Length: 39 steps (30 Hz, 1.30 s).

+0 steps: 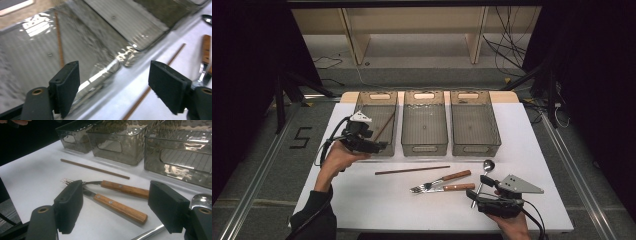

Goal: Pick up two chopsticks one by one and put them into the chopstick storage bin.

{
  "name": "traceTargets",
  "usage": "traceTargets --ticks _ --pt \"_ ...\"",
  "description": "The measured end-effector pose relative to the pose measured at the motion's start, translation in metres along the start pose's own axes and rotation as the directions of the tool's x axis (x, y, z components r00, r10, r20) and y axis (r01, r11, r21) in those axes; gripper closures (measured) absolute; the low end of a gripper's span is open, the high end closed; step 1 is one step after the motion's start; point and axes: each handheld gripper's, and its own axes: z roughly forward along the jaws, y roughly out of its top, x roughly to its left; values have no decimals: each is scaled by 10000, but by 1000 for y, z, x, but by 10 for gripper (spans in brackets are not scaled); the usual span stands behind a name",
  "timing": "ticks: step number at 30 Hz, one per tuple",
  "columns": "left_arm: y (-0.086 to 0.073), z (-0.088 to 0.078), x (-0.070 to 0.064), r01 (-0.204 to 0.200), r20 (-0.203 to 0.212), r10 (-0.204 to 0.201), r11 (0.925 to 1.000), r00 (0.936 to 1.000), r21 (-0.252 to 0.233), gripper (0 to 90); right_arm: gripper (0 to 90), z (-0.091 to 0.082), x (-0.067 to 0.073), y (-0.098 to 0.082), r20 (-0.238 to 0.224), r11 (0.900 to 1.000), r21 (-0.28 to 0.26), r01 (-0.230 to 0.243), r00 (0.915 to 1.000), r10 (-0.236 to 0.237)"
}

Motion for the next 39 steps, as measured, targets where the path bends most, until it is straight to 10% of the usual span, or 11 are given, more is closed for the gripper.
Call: traceTargets --ticks 12,20,26,39 --pt "-5 26 -36 -1577 307 1548 9766 9875 1465 226 290 -1 2 0 -99 9999 -19 133 9999 -133" --pt "-10 41 -48 -2332 773 2206 9372 9723 2594 263 290 0 3 0 -137 9999 41 146 9998 -145" --pt "-17 55 -48 -2562 1072 2334 9050 9665 3397 307 290 2 3 0 -203 9998 114 178 9996 -176" --pt "-26 76 -34 -2189 1187 1853 8717 9755 4384 523 290 4 4 -1 -231 9996 207 167 9996 -162"
